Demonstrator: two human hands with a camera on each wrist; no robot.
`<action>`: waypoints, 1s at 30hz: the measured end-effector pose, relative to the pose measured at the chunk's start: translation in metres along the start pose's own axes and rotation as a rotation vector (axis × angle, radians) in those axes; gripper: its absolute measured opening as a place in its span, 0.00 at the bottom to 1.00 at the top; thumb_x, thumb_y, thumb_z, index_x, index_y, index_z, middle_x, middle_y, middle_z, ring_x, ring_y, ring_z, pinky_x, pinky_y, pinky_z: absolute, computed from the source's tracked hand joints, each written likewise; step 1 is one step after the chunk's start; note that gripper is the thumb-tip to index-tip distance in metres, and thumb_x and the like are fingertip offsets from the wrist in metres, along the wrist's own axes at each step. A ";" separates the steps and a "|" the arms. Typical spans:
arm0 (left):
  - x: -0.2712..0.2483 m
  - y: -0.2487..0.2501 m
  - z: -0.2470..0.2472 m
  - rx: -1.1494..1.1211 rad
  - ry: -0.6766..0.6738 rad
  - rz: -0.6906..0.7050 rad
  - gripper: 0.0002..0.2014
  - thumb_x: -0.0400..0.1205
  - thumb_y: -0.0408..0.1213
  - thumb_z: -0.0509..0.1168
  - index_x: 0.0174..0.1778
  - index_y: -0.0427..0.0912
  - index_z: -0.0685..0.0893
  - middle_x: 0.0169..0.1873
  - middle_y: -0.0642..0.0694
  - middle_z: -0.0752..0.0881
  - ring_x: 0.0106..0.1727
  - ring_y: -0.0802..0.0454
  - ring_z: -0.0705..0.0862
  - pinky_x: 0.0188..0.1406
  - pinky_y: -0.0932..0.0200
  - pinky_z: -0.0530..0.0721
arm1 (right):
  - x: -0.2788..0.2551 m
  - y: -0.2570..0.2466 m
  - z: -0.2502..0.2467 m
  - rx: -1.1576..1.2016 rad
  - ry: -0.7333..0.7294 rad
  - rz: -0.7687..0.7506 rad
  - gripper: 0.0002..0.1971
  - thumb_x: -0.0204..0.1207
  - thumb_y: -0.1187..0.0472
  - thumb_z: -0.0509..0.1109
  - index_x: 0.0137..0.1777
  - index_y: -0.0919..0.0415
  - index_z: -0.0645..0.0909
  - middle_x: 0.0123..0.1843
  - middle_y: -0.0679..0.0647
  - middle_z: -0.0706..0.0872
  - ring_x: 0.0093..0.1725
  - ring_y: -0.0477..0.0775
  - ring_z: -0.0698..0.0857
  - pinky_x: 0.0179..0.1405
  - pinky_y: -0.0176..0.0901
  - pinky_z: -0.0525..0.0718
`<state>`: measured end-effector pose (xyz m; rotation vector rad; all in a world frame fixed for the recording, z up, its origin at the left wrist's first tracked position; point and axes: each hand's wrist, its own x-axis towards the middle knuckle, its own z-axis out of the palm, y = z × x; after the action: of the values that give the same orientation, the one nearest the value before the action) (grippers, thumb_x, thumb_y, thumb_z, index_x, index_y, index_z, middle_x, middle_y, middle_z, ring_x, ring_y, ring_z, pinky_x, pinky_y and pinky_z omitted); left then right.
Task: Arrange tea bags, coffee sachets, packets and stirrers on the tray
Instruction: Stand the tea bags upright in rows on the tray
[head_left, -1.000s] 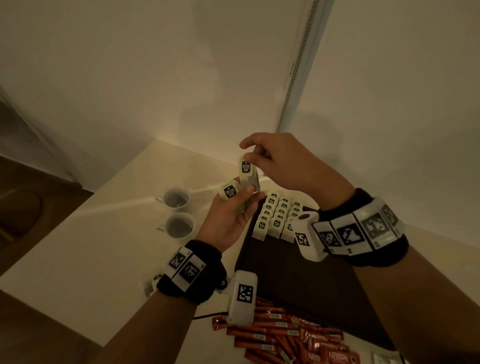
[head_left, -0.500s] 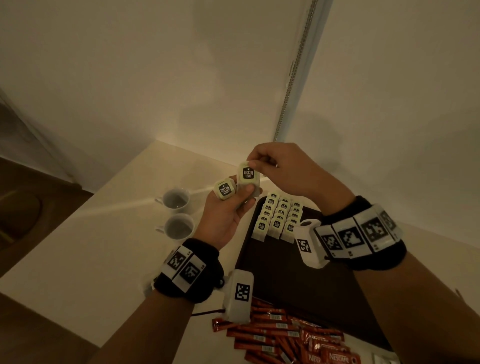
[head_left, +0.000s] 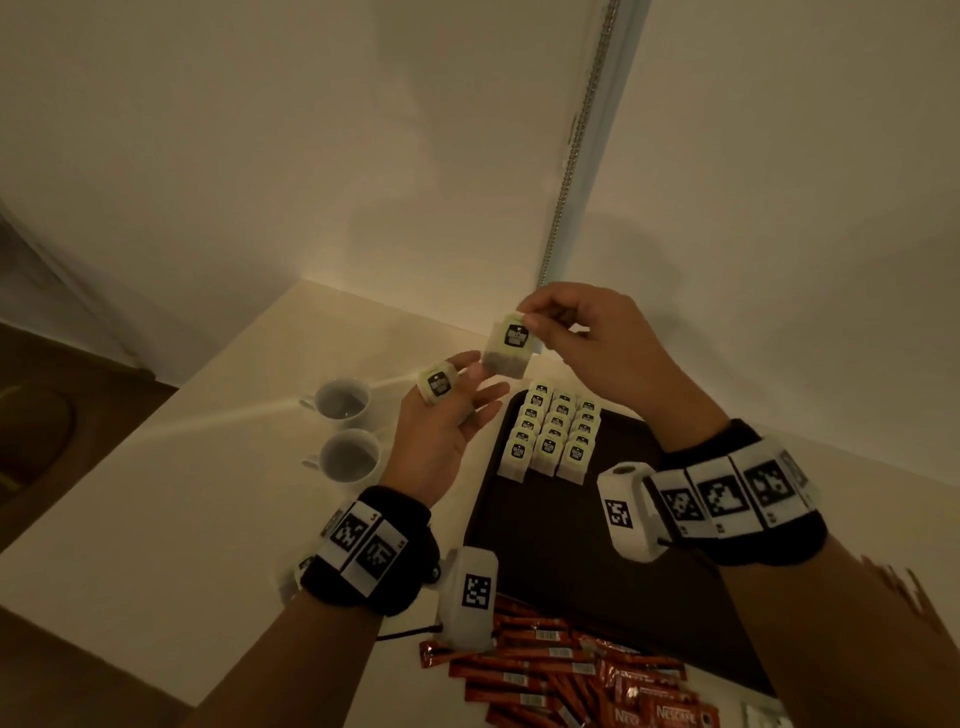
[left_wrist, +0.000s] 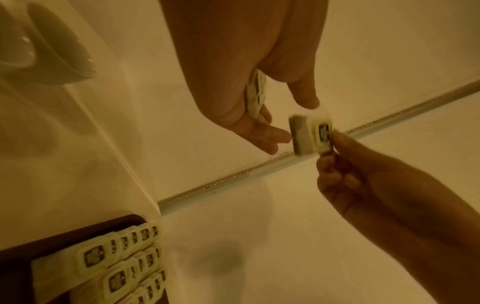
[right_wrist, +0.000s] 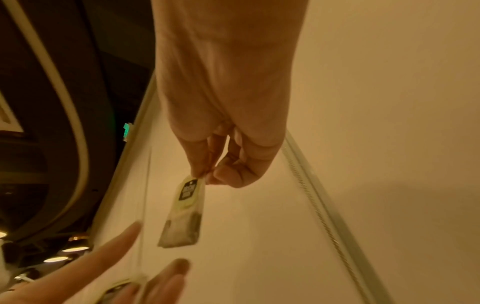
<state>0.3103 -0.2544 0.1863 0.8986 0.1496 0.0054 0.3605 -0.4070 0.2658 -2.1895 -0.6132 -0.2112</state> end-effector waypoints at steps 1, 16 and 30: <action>0.001 0.000 -0.006 -0.023 0.033 -0.024 0.13 0.77 0.43 0.65 0.54 0.40 0.82 0.45 0.45 0.91 0.46 0.50 0.89 0.40 0.64 0.87 | -0.004 0.009 0.000 -0.011 -0.019 0.037 0.05 0.78 0.62 0.69 0.50 0.57 0.86 0.38 0.35 0.83 0.36 0.33 0.80 0.39 0.18 0.73; 0.010 0.002 -0.039 -0.040 0.151 -0.181 0.23 0.87 0.53 0.48 0.52 0.40 0.83 0.39 0.44 0.91 0.39 0.48 0.90 0.34 0.61 0.88 | -0.081 0.173 0.081 -0.115 -0.423 0.663 0.09 0.80 0.61 0.67 0.54 0.65 0.84 0.42 0.49 0.81 0.40 0.45 0.80 0.46 0.39 0.83; 0.015 -0.007 -0.037 -0.018 0.130 -0.211 0.30 0.86 0.58 0.45 0.53 0.37 0.83 0.42 0.39 0.91 0.40 0.43 0.90 0.38 0.58 0.90 | -0.065 0.201 0.097 -0.104 -0.253 0.726 0.06 0.78 0.67 0.67 0.52 0.68 0.82 0.58 0.62 0.84 0.59 0.59 0.83 0.58 0.55 0.84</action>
<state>0.3196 -0.2294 0.1563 0.8613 0.3647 -0.1309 0.3986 -0.4632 0.0431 -2.4068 0.0920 0.4287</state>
